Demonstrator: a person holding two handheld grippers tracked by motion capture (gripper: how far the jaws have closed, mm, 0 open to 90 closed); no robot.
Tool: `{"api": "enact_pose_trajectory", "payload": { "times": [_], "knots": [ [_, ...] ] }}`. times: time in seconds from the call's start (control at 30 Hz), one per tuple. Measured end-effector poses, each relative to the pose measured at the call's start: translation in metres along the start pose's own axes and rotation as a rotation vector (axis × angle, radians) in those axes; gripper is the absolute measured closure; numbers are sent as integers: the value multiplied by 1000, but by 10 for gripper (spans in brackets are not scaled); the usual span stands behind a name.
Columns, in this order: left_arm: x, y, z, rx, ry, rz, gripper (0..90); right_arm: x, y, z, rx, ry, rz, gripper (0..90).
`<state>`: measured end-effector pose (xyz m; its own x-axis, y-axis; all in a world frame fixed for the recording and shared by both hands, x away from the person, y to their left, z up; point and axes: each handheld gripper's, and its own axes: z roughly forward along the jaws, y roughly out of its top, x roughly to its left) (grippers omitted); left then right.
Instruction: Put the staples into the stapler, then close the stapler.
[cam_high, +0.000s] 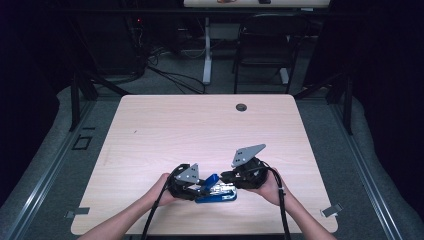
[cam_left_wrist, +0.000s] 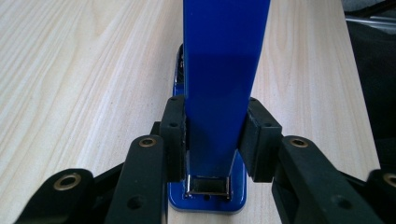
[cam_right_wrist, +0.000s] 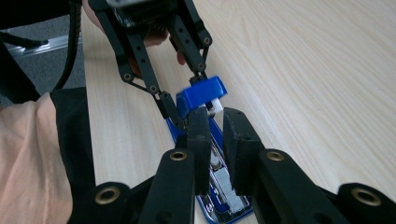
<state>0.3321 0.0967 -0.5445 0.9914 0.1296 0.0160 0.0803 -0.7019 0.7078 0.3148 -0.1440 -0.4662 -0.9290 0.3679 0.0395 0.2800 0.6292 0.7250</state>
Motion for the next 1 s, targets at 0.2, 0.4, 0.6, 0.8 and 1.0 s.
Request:
{"api": "enact_pose_trajectory", "payload": {
  "times": [0.2, 0.4, 0.6, 0.8, 1.0],
  "knots": [
    [0, 2, 2, 13, -2, 9, 662, 1, 1, -7, -52, 4, 30, 804],
    [0, 2, 3, 14, 3, 8, 662, 5, 4, -8, -63, -14, 40, 804],
    [-1, 3, 3, 22, 6, 9, 662, 6, 7, 0, -31, -10, 76, 784],
    [-2, 4, 5, 29, 15, 4, 661, 2, 4, 6, -6, -10, 146, 770],
    [-4, 8, 10, 53, 27, 6, 660, -5, -2, 7, 24, -42, 207, 776]
  ]
}}
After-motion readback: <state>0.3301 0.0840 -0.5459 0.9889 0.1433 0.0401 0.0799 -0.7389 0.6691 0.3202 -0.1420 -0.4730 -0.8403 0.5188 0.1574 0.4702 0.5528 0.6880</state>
